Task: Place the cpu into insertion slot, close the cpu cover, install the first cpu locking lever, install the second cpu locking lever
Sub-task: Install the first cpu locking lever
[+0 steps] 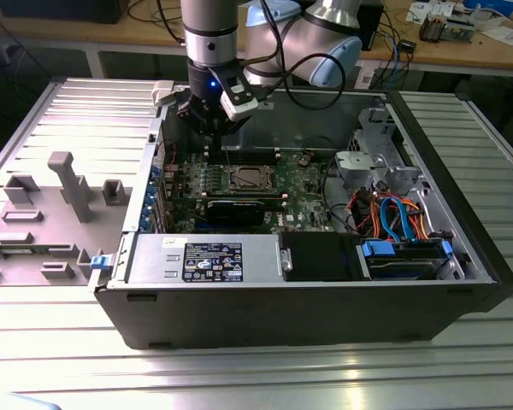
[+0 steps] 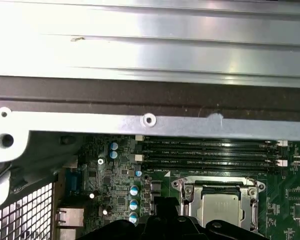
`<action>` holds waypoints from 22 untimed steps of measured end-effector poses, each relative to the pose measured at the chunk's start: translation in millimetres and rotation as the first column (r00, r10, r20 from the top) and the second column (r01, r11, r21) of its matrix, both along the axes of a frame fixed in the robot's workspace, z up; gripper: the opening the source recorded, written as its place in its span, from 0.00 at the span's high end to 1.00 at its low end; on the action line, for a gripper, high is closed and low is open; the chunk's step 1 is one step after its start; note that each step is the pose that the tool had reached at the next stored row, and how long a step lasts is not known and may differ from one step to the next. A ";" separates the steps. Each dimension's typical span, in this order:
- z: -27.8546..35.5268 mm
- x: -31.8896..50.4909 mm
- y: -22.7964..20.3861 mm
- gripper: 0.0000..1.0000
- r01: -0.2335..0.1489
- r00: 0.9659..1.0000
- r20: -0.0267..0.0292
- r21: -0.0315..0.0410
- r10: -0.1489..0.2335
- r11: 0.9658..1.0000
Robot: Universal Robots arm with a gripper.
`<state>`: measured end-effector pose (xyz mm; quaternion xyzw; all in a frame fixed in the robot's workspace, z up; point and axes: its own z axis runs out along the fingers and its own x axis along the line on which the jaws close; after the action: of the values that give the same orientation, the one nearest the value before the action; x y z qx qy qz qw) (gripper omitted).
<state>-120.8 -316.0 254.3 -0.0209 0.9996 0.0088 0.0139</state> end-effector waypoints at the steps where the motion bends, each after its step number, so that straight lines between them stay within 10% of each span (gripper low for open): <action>1: 0.0 0.0 1.1 0.89 -0.001 1.000 0.001 0.000 0.001 1.000; 22: -0.6 19.3 6.1 0.89 -0.004 1.000 0.015 -0.003 0.004 1.000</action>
<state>-101.6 -309.9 253.7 -0.0232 0.9995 0.0072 0.0215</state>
